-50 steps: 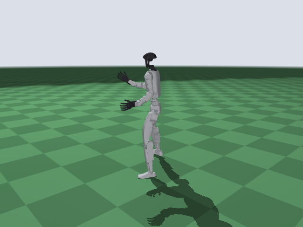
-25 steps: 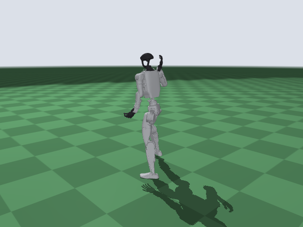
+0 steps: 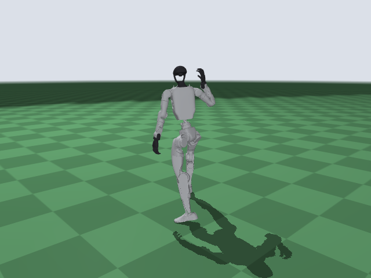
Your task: Kungfu
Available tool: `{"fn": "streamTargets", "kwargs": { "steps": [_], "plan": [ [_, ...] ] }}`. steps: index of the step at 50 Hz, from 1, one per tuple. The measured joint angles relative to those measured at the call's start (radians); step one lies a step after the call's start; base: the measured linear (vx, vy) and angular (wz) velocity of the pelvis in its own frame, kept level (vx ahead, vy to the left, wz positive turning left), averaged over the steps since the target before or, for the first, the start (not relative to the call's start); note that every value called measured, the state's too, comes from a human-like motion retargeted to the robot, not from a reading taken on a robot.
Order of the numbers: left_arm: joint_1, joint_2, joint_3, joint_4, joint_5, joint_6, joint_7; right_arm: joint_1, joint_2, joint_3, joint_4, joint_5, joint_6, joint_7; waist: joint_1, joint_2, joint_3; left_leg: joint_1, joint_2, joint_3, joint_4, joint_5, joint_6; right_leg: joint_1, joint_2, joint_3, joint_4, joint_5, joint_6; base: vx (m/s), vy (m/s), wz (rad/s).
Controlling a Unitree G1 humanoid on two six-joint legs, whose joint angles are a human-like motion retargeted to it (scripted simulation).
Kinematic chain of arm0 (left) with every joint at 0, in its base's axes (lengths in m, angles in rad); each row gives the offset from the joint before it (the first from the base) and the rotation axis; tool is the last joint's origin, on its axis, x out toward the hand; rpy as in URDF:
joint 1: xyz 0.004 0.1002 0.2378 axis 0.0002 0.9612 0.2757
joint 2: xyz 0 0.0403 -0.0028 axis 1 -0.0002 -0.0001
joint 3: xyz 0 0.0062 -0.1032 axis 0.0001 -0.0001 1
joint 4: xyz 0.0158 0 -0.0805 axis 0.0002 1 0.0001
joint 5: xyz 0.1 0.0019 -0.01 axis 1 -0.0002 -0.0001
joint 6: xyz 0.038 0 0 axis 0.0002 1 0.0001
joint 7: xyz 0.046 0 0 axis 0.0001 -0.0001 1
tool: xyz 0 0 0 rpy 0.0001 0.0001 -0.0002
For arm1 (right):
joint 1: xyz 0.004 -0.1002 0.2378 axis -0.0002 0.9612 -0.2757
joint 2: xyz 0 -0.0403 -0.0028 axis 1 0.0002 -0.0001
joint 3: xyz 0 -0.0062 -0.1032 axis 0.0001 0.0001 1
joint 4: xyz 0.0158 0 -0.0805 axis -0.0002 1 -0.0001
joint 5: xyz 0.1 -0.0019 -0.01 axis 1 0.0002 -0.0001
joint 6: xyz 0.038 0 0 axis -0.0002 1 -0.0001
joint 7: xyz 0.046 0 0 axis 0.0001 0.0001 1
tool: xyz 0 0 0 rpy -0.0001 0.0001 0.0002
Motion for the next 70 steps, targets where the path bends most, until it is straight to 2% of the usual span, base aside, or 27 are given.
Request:
{"fn": "streamTargets", "kwargs": {
  "steps": [3, 5, 7, 8, 10, 12, 13, 15, 17, 19, 23, 27, 32, 36, 38, 43, 46, 48, 50, 53, 55, 57, 60, 63, 65, 67, 70],
  "plan": [
    [0.016, -0.022, -0.01, 0.02, -0.108, -0.006, -0.006, -0.016, -0.01, 0.05, 0.033, 0.005, -0.002, 0.016, 0.029, -0.012, -0.001, 0.088, 0.116, -0.028, 0.059, 0.244, 0.0, 0.082, 0.121, -0.027, 0.026, -0.118, -0.018, 0.34, -1.03, -1.69],
    [-0.007, -0.036, -0.049, 0.04, -0.151, -0.011, 0.016, -0.042, -0.039, 0.097, 0.075, 0.0, 0.0, 0.022, 0.093, -0.04, 0.011, 0.115, 0.168, -0.101, 0.194, 0.358, 0.083, 0.175, 0.209, -0.031, -0.005, -0.163, -0.015, 0.35, -0.76, -2.32],
    [-0.054, -0.051, -0.095, 0.063, -0.165, -0.023, 0.064, -0.09, -0.058, 0.171, 0.129, 0.019, -0.006, 0.036, 0.166, -0.089, 0.011, 0.086, 0.097, -0.258, 0.356, 0.404, 0.116, 0.238, 0.273, 0.023, -0.045, -0.184, 0.004, 0.29, -0.52, -2.7],
    [-0.075, -0.063, -0.117, 0.071, -0.164, -0.031, 0.087, -0.118, -0.064, 0.216, 0.158, 0.04, -0.01, 0.049, 0.199, -0.106, 0.008, 0.065, 0.0, -0.411, 0.423, 0.363, 0.053, 0.268, 0.304, 0.052, -0.068, -0.186, 0.013, 0.31, -0.49, -2.78],
    [-0.121, -0.089, -0.157, 0.074, -0.148, -0.037, 0.116, -0.175, -0.063, 0.307, 0.204, 0.086, -0.025, 0.084, 0.253, -0.163, -0.001, 0.042, -0.186, -0.517, 0.554, 0.242, 0.0, 0.319, 0.313, 0.125, -0.084, -0.191, 0.044, 0.35, -0.38, -2.59],
    [-0.167, -0.105, -0.197, 0.062, -0.118, -0.027, 0.11, -0.238, -0.047, 0.406, 0.253, 0.11, -0.035, 0.119, 0.28, -0.195, 0.0, -0.018, -0.214, -0.444, 0.677, 0.123, 0.004, 0.383, 0.325, 0.156, -0.1, -0.198, 0.062, 0.38, -0.35, -2.16],
    [-0.187, -0.11, -0.219, 0.053, -0.1, -0.024, 0.097, -0.27, -0.036, 0.456, 0.278, 0.112, -0.035, 0.135, 0.292, -0.195, 0.003, -0.046, -0.189, -0.414, 0.73, 0.051, 0.018, 0.423, 0.359, 0.159, -0.123, -0.194, 0.056, 0.4, -0.42, -2.03],
    [-0.231, -0.114, -0.268, 0.028, -0.067, -0.016, 0.069, -0.33, -0.014, 0.546, 0.316, 0.101, -0.033, 0.162, 0.306, -0.202, 0.008, -0.113, -0.135, -0.329, 0.817, -0.1, 0.104, 0.494, 0.399, 0.187, -0.164, -0.183, 0.043, 0.4, -0.32, -1.93],
    [-0.28, -0.122, -0.3, 0.009, 0.003, -0.011, 0.098, -0.385, 0.013, 0.625, 0.346, 0.072, -0.032, 0.184, 0.324, -0.204, 0.011, -0.183, -0.148, -0.326, 0.852, -0.179, 0.146, 0.565, 0.442, 0.231, -0.215, -0.166, 0.03, 0.4, -0.18, -1.94],
    [-0.348, -0.124, -0.325, -0.016, 0.094, -0.004, 0.166, -0.44, 0.036, 0.693, 0.376, 0.027, -0.036, 0.199, 0.337, -0.196, 0.017, -0.246, -0.184, -0.36, 0.84, -0.23, 0.13, 0.637, 0.483, 0.27, -0.271, -0.138, 0.014, 0.41, -0.14, -1.78],
    [-0.524, -0.134, -0.283, -0.077, 0.32, 0.023, 0.371, -0.552, 0.054, 0.807, 0.437, -0.069, -0.055, 0.228, 0.359, -0.188, 0.029, -0.354, -0.195, -0.381, 0.717, -0.28, 0.143, 0.763, 0.576, 0.391, -0.363, -0.101, -0.061, 0.43, -0.16, -1.52],
    [-0.738, -0.123, -0.232, -0.184, 0.49, 0.055, 0.561, -0.681, 0.026, 0.912, 0.501, -0.203, -0.089, 0.32, 0.383, -0.202, 0.031, -0.431, -0.232, -0.42, 0.504, -0.244, 0.183, 0.865, 0.661, 0.544, -0.412, -0.105, -0.132, 0.49, -0.2, -1.15],
    [-1.028, -0.098, -0.249, -0.323, 0.625, 0.132, 0.733, -0.896, -0.01, 1.035, 0.562, -0.497, -0.112, 0.398, 0.462, -0.183, 0.038, -0.462, -0.253, -0.494, 0.207, -0.187, 0.16, 0.994, 0.717, 0.629, -0.43, -0.126, -0.116, 0.6, -0.12, -1.41],
    [-1.233, -0.024, -0.308, -0.466, 0.708, 0.232, 0.811, -1.053, 0.02, 1.128, 0.582, -0.707, -0.127, 0.351, 0.473, -0.157, 0.034, -0.455, -0.224, -0.428, 0.023, -0.227, 0.138, 1.082, 0.75, 0.699, -0.415, -0.161, -0.11, 0.72, 0.0, -1.21],
    [-1.327, 0.011, -0.322, -0.527, 0.749, 0.291, 0.804, -1.124, 0.043, 1.172, 0.597, -0.786, -0.142, 0.32, 0.466, -0.141, 0.023, -0.458, -0.233, -0.468, -0.014, -0.234, 0.132, 1.116, 0.76, 0.713, -0.41, -0.177, -0.108, 0.93, 0.05, -0.97],
    [-1.521, 0.043, -0.337, -0.638, 0.807, 0.395, 0.742, -1.215, 0.081, 1.205, 0.608, -0.937, -0.129, 0.278, 0.512, -0.116, -0.016, -0.392, -0.215, -0.54, 0.067, -0.213, 0.086, 1.196, 0.732, 0.76, -0.367, -0.178, -0.079, 0.84, 0.07, -1.45],
    [-1.58, 0.029, -0.328, -0.702, 0.889, 0.425, 0.718, -1.196, 0.099, 1.163, 0.611, -1.029, -0.049, 0.239, 0.5, -0.109, -0.068, -0.376, -0.193, -0.5, 0.127, -0.054, 0.065, 1.203, 0.703, 0.771, -0.316, -0.097, -0.031, 0.92, 0.08, -1.37],
    [-1.591, 0.052, -0.342, -0.762, 0.915, 0.438, 0.7, -1.17, 0.125, 1.141, 0.624, -1.091, 0.027, 0.178, 0.51, -0.117, -0.093, -0.383, -0.185, -0.474, 0.201, -0.028, 0.049, 1.19, 0.645, 0.786, -0.278, -0.015, 0.033, 0.79, 0.07, -1.72],
    [-1.614, 0.059, -0.35, -0.827, 0.928, 0.459, 0.682, -1.168, 0.128, 1.13, 0.65, -1.143, 0.068, 0.1, 0.488, -0.091, -0.092, -0.378, -0.152, -0.428, 0.256, -0.068, 0.07, 1.194, 0.598, 0.719, -0.317, 0.089, 0.12, 0.33, 0.15, -1.47],
    [-1.62, 0.08, -0.392, -0.911, 0.95, 0.487, 0.583, -1.153, 0.139, 1.099, 0.707, -1.226, 0.183, 0.032, 0.493, -0.085, -0.103, -0.343, -0.096, -0.312, 0.299, -0.116, 0.118, 1.154, 0.487, 0.591, -0.343, 0.163, 0.281, 0.28, 0.07, -2.27],
    [-1.599, 0.105, -0.423, -0.951, 0.991, 0.502, 0.494, -1.131, 0.175, 1.076, 0.744, -1.265, 0.273, -0.023, 0.491, -0.071, -0.111, -0.307, -0.048, -0.254, 0.302, -0.136, 0.115, 1.099, 0.43, 0.51, -0.33, 0.193, 0.334, 0.22, -0.05, -3.23],
    [-1.581, 0.147, -0.437, -0.974, 1.04, 0.507, 0.411, -1.126, 0.211, 1.07, 0.765, -1.281, 0.314, -0.09, 0.471, -0.045, -0.096, -0.238, 0.006, -0.149, 0.276, -0.154, 0.106, 1.035, 0.385, 0.439, -0.317, 0.211, 0.334, -0.01, 0.0, -3.25],
    [-1.546, 0.199, -0.471, -0.977, 1.084, 0.518, 0.3, -1.132, 0.228, 1.112, 0.803, -1.284, 0.307, -0.086, 0.416, -0.039, -0.082, -0.134, 0.018, 0.025, 0.233, -0.172, 0.1, 0.959, 0.276, 0.278, -0.322, 0.204, 0.306, -0.15, -0.07, -2.95],
    [-1.488, 0.264, -0.524, -0.985, 1.115, 0.52, 0.172, -1.131, 0.24, 1.162, 0.846, -1.284, 0.316, -0.071, 0.403, -0.028, -0.071, -0.046, 0.034, 0.158, 0.188, -0.162, 0.077, 0.889, 0.184, 0.045, -0.332, 0.136, 0.194, -0.2, -0.23, -3.3],
    [-1.437, 0.319, -0.567, -1.005, 1.149, 0.507, 0.06, -1.121, 0.266, 1.193, 0.882, -1.282, 0.291, -0.067, 0.396, -0.008, -0.051, 0.022, 0.042, 0.245, 0.145, -0.142, 0.062, 0.836, 0.151, -0.047, -0.319, 0.099, 0.078, -0.3, -0.25, -3.32],
    [-1.366, 0.373, -0.588, -1.034, 1.191, 0.492, -0.06, -1.106, 0.309, 1.231, 0.938, -1.254, 0.25, -0.055, 0.381, -0.002, -0.017, 0.081, 0.025, 0.284, 0.115, -0.116, 0.048, 0.75, 0.145, 0.094, -0.295, 0.111, 0.092, -0.35, -0.26, -3.06],
    [-1.236, 0.424, -0.604, -1.061, 1.237, 0.474, -0.241, -1.059, 0.392, 1.275, 1.033, -1.215, 0.213, -0.035, 0.316, 0.041, 0.049, 0.134, 0.023, 0.244, 0.094, -0.073, 0.029, 0.628, 0.231, 0.371, -0.271, 0.114, 0.1, -0.43, -0.31, -2.49]
  ]
}}
